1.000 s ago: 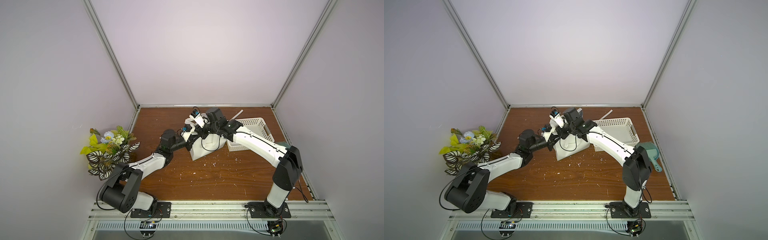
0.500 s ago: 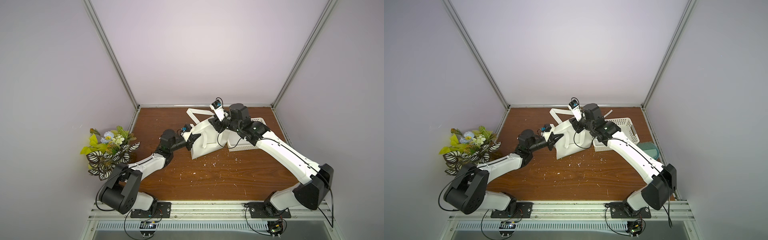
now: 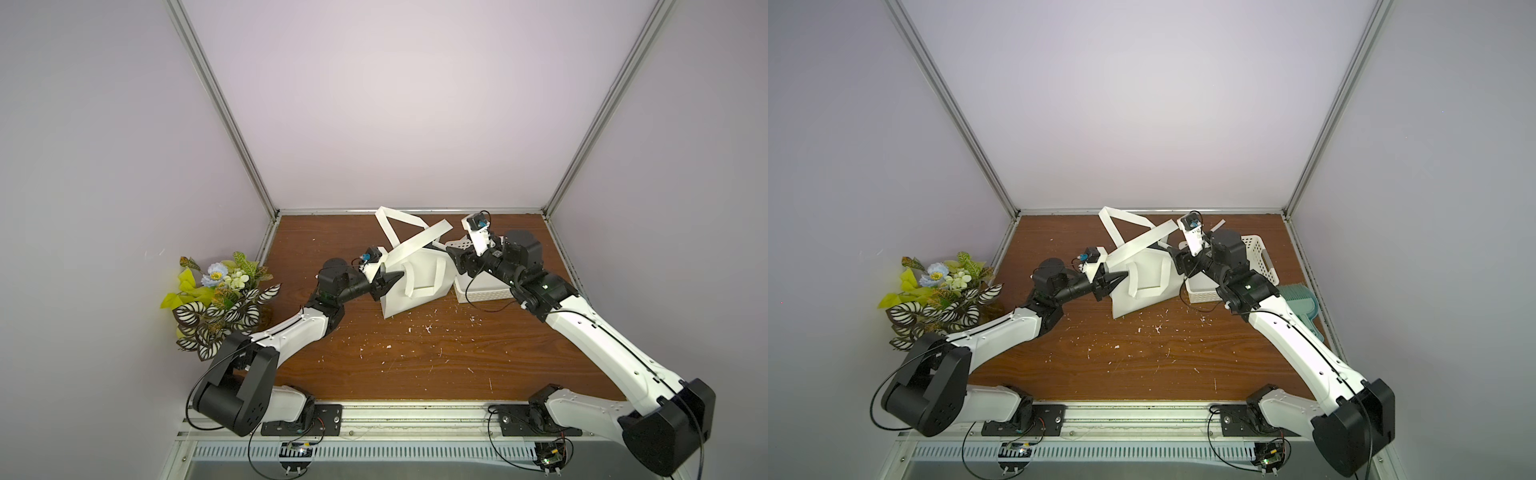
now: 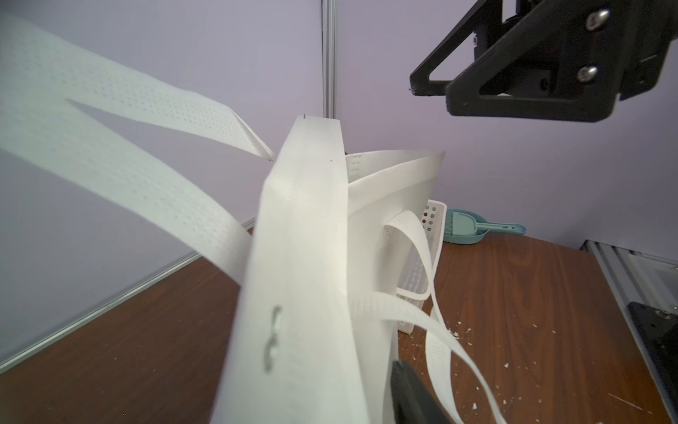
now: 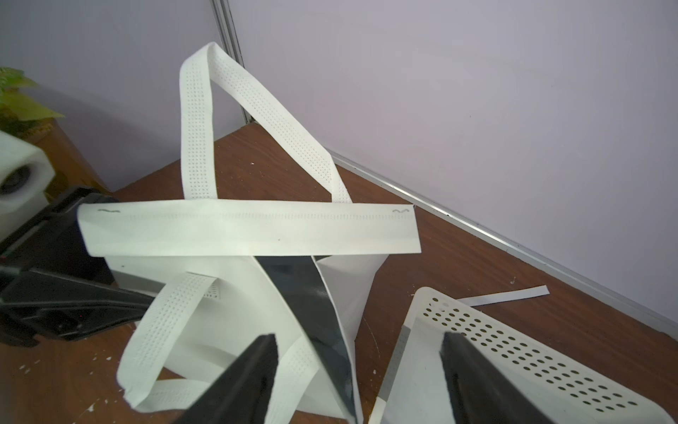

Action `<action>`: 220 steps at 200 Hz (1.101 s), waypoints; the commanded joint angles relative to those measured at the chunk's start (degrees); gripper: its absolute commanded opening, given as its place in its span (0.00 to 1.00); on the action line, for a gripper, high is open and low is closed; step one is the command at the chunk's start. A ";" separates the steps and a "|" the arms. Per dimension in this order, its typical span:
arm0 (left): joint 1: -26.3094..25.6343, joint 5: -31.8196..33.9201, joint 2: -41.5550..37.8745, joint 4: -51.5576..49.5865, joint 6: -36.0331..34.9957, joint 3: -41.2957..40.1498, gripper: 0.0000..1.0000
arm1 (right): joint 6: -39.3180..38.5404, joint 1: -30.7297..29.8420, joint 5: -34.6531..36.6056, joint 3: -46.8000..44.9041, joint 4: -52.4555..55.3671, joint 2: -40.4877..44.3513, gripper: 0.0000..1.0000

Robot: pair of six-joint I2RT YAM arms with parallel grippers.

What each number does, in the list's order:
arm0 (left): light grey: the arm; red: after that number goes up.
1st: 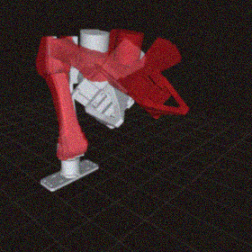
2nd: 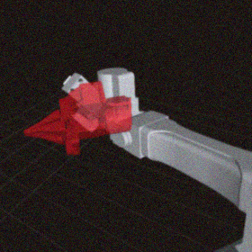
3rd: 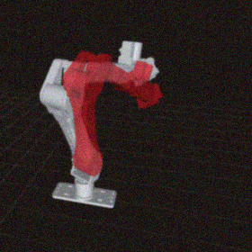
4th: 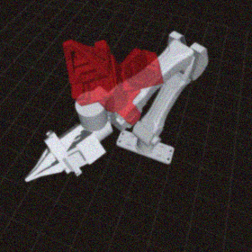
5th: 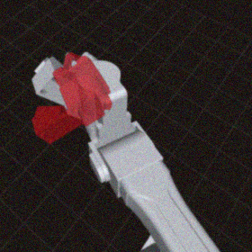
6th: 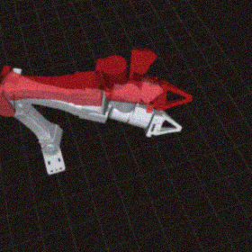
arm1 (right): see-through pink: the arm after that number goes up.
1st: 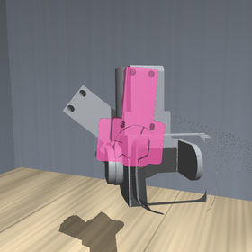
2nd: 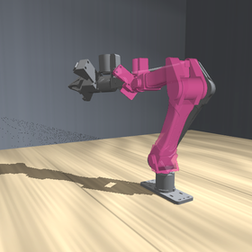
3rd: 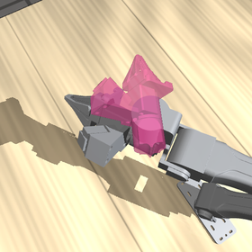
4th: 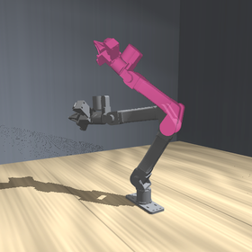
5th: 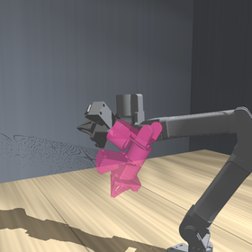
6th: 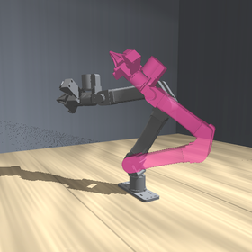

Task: Place the ice pack in the delivery bag
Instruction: Close the delivery bag at the center of the board.

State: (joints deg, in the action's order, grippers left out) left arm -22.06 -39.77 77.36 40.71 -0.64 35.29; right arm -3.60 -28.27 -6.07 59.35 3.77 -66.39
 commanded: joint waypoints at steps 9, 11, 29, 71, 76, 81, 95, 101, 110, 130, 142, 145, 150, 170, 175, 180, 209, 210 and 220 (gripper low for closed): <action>0.87 1.28 -4.37 -4.57 -0.51 -0.38 0.66 | 0.87 2.69 -11.16 -6.38 -8.33 3.41 0.80; 0.86 1.45 -4.75 -4.78 -0.57 -0.44 0.67 | 0.87 2.94 -11.69 -6.96 -8.89 3.62 0.80; 0.98 3.78 -8.27 -8.38 -0.98 -1.29 0.76 | 0.54 4.23 -16.10 -12.42 -13.82 5.24 0.84; 1.50 10.23 -18.07 -21.42 -0.76 -1.95 0.98 | -1.41 5.01 -15.08 -17.41 -21.76 2.26 0.84; 1.50 11.25 -19.15 -23.34 -0.89 -1.72 0.99 | -1.34 5.29 -15.02 -17.98 -23.33 1.74 0.84; 1.58 11.96 -20.18 -25.03 -1.00 -1.42 0.99 | -1.10 5.61 -15.24 -18.47 -24.97 1.26 0.84; 1.59 15.23 -22.53 -30.13 0.23 -0.03 0.99 | -1.06 6.56 -16.82 -20.29 -29.54 -0.08 0.84; 1.56 16.90 -23.37 -32.01 1.29 0.69 0.99 | -1.27 7.00 -17.36 -21.20 -31.54 -0.53 0.84; 1.67 18.26 -24.74 -34.69 2.31 2.38 0.99 | -1.41 7.84 -18.28 -22.62 -34.67 -1.25 0.84; 1.76 22.99 -26.59 -38.35 7.72 6.69 1.00 | -0.80 9.75 -21.89 -25.09 -40.90 -2.56 0.86; 1.78 22.93 -25.90 -40.62 8.67 10.89 1.00 | 0.04 10.93 -24.03 -24.81 -42.52 -4.23 0.89; 1.72 22.74 -25.50 -41.13 9.13 12.07 1.00 | 0.14 11.22 -24.80 -24.50 -42.63 -4.74 0.90; 1.68 22.60 -24.42 -42.00 10.09 14.36 1.00 | 0.25 11.59 -26.11 -23.87 -42.65 -5.80 0.91; 1.52 22.79 -18.34 -45.94 12.65 23.84 1.00 | 0.26 12.06 -27.85 -21.97 -43.90 -9.11 0.96; 1.35 23.10 -16.66 -46.33 13.16 25.90 1.00 | 0.26 12.10 -28.09 -21.83 -44.87 -9.68 0.99; 0.96 23.81 -15.33 -46.42 13.93 27.81 1.00 | 0.26 12.04 -28.00 -21.91 -46.14 -10.19 0.99; -2.67 27.35 -7.82 -47.33 14.46 38.52 1.00 | -0.59 12.23 -30.85 -21.13 -49.90 -13.89 0.99; -2.70 27.45 -7.70 -47.45 14.54 38.93 1.00 | -0.65 12.21 -30.94 -21.04 -49.91 -14.05 0.99; -3.50 27.88 -4.56 -49.08 14.63 43.21 1.00 | -1.29 12.19 -32.12 -20.22 -50.05 -15.44 0.99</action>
State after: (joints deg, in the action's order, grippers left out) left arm -23.05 -15.27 67.51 -3.66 12.12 70.94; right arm -3.70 -16.25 -33.41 35.53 -40.34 -79.79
